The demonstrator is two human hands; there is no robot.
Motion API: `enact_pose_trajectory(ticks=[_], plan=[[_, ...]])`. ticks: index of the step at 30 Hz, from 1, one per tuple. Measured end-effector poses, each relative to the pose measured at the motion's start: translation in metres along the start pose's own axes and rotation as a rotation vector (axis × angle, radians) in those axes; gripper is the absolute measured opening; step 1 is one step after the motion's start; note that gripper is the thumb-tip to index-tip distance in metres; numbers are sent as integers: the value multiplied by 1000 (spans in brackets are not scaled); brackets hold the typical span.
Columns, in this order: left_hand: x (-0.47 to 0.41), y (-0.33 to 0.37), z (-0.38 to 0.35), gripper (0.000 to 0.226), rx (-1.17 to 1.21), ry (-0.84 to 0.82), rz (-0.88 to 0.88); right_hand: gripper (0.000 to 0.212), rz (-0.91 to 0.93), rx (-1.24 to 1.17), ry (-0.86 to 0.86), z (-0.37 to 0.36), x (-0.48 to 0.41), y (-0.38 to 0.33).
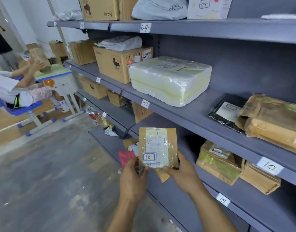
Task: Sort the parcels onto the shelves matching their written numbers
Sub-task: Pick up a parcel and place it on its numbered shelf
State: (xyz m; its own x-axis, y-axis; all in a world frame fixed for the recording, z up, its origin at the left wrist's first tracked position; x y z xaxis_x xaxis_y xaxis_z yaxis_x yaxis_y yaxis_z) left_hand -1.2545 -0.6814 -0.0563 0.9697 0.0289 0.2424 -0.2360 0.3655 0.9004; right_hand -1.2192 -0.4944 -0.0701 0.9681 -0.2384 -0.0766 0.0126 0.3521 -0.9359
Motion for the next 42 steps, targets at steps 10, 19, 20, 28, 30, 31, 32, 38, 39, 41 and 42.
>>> enact_pose_trajectory(ticks=[10,19,20,28,30,31,32,38,39,41,42], plan=[[-142,-4,43,28,-96,-192,-48,50,-119,57,146,-84,-80,-7],[-212,-19,26,24,-175,-337,-1,54,-284,105,232,-108,-113,19],[-218,-20,21,25,-185,-351,7,55,-310,117,234,-108,-116,24],[-287,-18,-17,25,-230,-403,71,51,-438,139,222,-105,-180,64],[-308,-15,-25,23,-230,-404,65,56,-443,139,226,-107,-202,74],[-320,-14,-31,22,-234,-407,61,56,-444,143,228,-107,-214,80],[-333,-14,-37,21,-241,-407,54,54,-443,145,230,-107,-225,86],[-391,-24,-74,18,-256,-443,28,51,-476,186,270,-105,-273,120],[-399,-26,-78,18,-259,-443,22,49,-476,191,286,-106,-278,124],[-415,-26,-85,23,-261,-430,-8,47,-453,221,325,-105,-288,132],[-422,-26,-89,23,-260,-424,-27,45,-437,232,344,-105,-292,135]])
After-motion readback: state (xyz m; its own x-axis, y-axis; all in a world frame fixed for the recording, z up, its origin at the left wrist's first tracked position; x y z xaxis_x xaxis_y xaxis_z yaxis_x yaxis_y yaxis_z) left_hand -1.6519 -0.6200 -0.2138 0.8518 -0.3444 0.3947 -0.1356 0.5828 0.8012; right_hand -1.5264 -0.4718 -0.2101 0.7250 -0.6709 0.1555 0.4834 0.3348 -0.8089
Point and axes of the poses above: each hand's wrist, its own x-axis away from the middle knuckle, its own z-axis out of the back of the hand, y = z × x, the point moved 6 cm from there along -x, towards the middle knuckle, and after that the axes turned 14 degrees about z, right-handed, at the moved point
